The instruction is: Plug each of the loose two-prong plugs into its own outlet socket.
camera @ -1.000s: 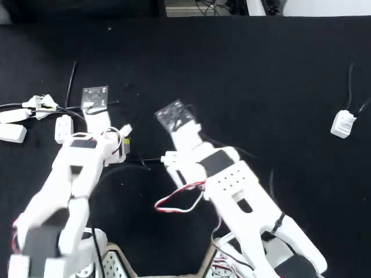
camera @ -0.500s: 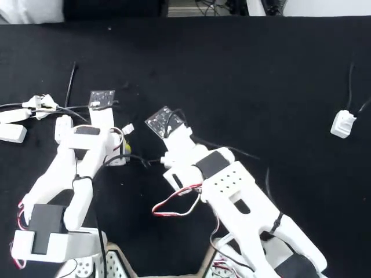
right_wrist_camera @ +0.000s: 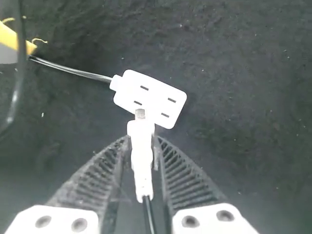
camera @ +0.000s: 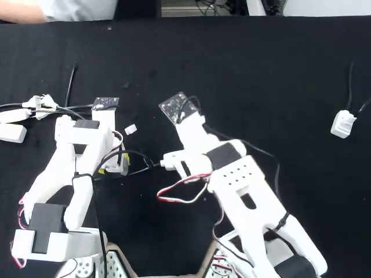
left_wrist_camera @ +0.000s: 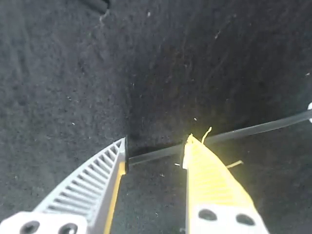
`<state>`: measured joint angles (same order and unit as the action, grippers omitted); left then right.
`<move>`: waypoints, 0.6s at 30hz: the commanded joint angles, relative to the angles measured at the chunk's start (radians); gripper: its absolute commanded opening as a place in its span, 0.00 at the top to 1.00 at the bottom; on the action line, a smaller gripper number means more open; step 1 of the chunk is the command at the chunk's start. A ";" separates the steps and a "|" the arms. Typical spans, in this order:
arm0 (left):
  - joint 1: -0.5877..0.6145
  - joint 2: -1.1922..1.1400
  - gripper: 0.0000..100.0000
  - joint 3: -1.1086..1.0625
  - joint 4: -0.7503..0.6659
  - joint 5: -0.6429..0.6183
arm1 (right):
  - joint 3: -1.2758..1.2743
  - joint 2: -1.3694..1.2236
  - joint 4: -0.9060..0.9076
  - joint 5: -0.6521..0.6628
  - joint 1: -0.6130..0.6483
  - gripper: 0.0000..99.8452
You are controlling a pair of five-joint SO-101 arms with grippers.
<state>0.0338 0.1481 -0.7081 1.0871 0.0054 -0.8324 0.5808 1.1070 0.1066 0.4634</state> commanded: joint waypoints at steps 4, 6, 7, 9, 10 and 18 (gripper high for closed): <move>-0.019 0.052 0.81 0.042 0.006 0.011 | 0.168 -0.008 0.115 0.051 -0.018 0.99; -0.013 0.126 0.81 0.016 0.006 0.011 | 0.193 -0.008 0.149 0.052 -0.018 0.99; -0.013 0.173 0.81 -0.004 0.006 0.011 | 0.206 -0.008 0.166 0.052 -0.018 0.99; -0.019 0.272 0.81 -0.048 -0.005 0.011 | 0.245 -0.008 0.203 0.052 -0.018 0.99; -0.016 0.316 0.81 -0.070 -0.005 0.011 | 0.269 -0.013 0.222 0.052 -0.018 0.99; 0.087 0.443 0.81 -0.328 -0.203 0.072 | 0.532 -0.295 0.347 0.044 -0.018 0.99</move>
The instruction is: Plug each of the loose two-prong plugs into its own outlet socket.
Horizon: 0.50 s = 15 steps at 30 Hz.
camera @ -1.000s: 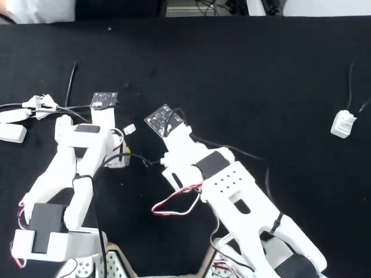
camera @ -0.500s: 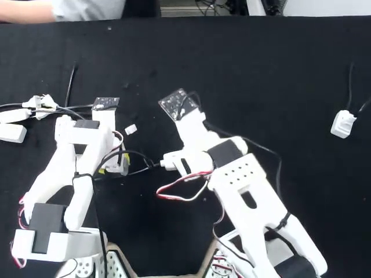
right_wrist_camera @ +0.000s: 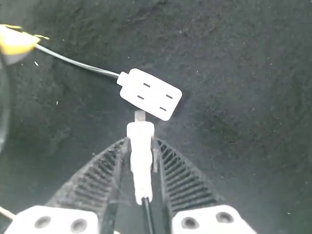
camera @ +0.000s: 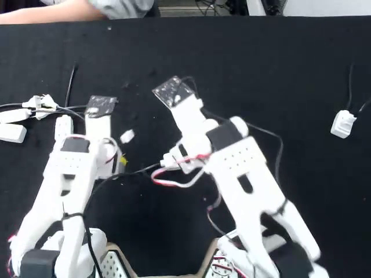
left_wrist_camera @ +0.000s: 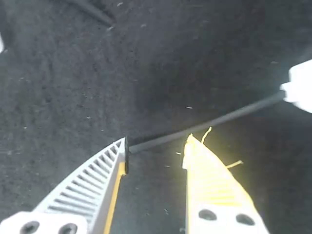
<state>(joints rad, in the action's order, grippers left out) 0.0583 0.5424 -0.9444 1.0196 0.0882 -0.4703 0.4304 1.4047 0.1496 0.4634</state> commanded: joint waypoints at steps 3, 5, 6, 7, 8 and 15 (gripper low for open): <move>0.110 0.048 0.81 -0.157 -0.252 -0.043 | 0.317 -0.289 0.158 -0.029 -0.018 0.99; 0.124 0.046 0.81 -0.180 -0.307 -0.075 | 0.418 -0.384 0.238 -0.086 -0.018 0.99; 0.125 0.051 0.81 -0.182 -0.315 -0.092 | 0.463 -0.427 0.267 -0.106 -0.018 0.99; 0.122 0.051 0.81 -0.180 -0.313 -0.104 | 0.504 -0.470 0.293 -0.124 -0.018 0.99; 0.122 0.051 0.81 -0.179 -0.316 -0.114 | 0.545 -0.515 0.313 -0.133 -0.018 0.99; 0.122 0.051 0.81 -0.183 -0.319 -0.146 | 0.705 -0.702 0.351 -0.181 -0.018 0.99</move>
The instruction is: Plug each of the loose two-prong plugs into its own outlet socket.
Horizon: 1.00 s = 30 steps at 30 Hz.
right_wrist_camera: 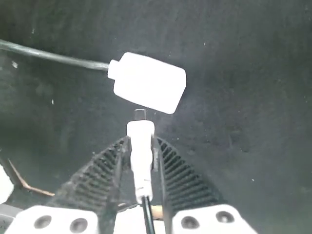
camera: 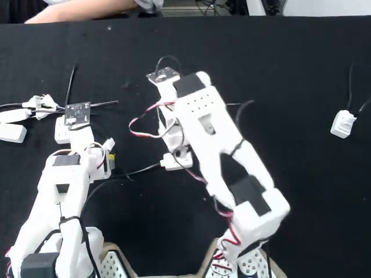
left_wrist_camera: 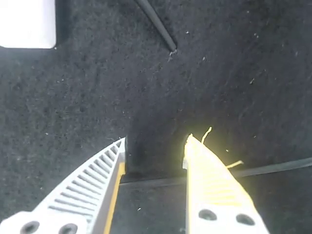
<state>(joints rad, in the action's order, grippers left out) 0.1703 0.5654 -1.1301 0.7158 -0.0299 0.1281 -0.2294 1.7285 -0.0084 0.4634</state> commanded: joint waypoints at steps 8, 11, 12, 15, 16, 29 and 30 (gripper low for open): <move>0.008 0.026 0.81 0.001 -0.017 -0.028 | 0.133 -0.059 0.031 -0.020 -0.023 0.99; 0.008 0.026 0.81 0.001 -0.017 -0.028 | 0.134 -0.059 0.031 -0.017 -0.066 0.99; 0.008 0.026 0.81 0.001 -0.017 -0.028 | 0.134 -0.059 0.031 -0.017 -0.089 0.99; 0.008 0.026 0.81 0.001 -0.017 -0.028 | 0.130 -0.067 0.031 -0.017 -0.140 0.99; 0.008 0.026 0.81 0.001 -0.017 -0.028 | 0.127 -0.068 0.031 -0.017 -0.147 0.99; 0.008 0.026 0.81 -0.012 -0.051 -0.028 | 0.113 -0.067 0.034 -0.017 -0.150 0.99; 0.008 0.026 0.81 -0.010 -0.051 -0.028 | 0.102 -0.067 0.034 -0.017 -0.149 0.99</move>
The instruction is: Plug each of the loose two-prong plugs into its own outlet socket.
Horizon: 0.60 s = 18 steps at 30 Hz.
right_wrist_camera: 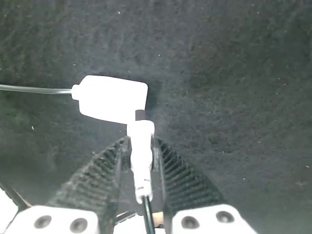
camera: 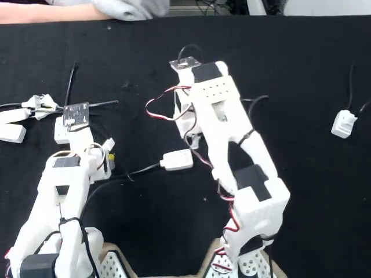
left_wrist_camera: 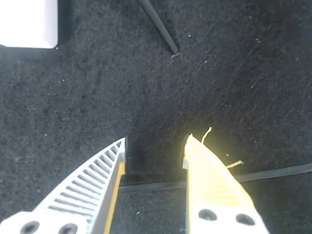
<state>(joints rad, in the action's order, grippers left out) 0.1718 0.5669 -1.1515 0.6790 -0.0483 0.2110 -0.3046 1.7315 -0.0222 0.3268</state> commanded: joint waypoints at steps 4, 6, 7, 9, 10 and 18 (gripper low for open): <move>0.007 0.025 0.81 0.007 -0.014 -0.009 | -0.015 0.010 0.031 -0.002 -0.017 0.99; 0.007 0.025 0.81 0.007 -0.014 -0.009 | -0.018 0.010 0.031 -0.002 -0.017 0.99; 0.007 0.025 0.81 0.007 -0.014 -0.009 | -0.018 0.008 0.031 -0.002 -0.014 0.99; 0.007 0.025 0.81 0.005 -0.014 -0.009 | -0.018 0.008 0.031 -0.003 -0.012 0.99; 0.007 0.025 0.81 0.005 -0.014 -0.009 | -0.018 0.008 0.031 -0.003 -0.012 0.99; 0.005 0.026 0.81 -0.005 -0.006 -0.009 | -0.074 0.008 0.034 -0.003 -0.012 0.99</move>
<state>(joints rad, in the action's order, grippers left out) 0.1718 0.5669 -1.1515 0.6790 -0.0483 0.1389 -0.3046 1.7331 -0.0222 0.3253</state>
